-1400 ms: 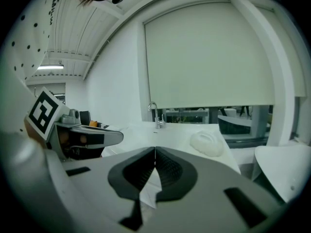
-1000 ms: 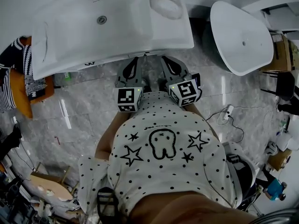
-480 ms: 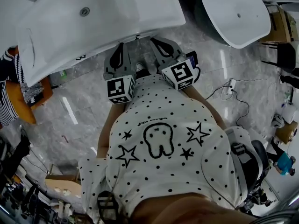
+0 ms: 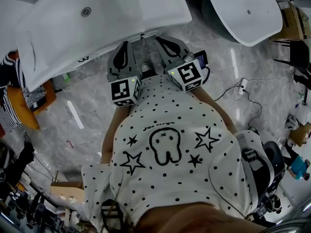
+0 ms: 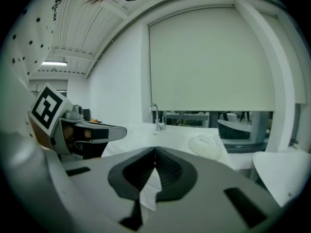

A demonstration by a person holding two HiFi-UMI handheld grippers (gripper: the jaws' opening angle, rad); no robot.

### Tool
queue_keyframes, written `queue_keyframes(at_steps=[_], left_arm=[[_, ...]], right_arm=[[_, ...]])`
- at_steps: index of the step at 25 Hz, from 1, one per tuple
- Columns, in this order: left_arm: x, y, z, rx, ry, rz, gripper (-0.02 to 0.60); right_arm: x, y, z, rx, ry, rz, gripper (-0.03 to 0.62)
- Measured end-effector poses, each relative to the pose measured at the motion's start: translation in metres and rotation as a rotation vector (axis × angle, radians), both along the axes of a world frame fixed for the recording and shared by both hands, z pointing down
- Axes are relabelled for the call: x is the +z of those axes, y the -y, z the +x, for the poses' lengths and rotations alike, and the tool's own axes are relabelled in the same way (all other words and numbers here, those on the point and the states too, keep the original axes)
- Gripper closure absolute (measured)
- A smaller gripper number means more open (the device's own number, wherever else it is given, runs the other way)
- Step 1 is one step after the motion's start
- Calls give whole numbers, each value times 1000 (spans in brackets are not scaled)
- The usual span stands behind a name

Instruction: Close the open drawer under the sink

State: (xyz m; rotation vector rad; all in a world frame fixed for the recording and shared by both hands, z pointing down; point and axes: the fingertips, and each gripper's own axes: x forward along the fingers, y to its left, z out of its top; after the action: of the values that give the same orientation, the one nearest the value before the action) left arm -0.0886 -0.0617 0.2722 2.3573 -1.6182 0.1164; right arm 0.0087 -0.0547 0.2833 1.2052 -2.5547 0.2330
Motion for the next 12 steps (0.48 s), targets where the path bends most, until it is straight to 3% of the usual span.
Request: queue_keyframes(at_steps=[12], left_arm=[[-7, -1, 33, -42, 6, 13, 577]], right_arm=[[-4, 0, 35, -31, 2, 14, 580]])
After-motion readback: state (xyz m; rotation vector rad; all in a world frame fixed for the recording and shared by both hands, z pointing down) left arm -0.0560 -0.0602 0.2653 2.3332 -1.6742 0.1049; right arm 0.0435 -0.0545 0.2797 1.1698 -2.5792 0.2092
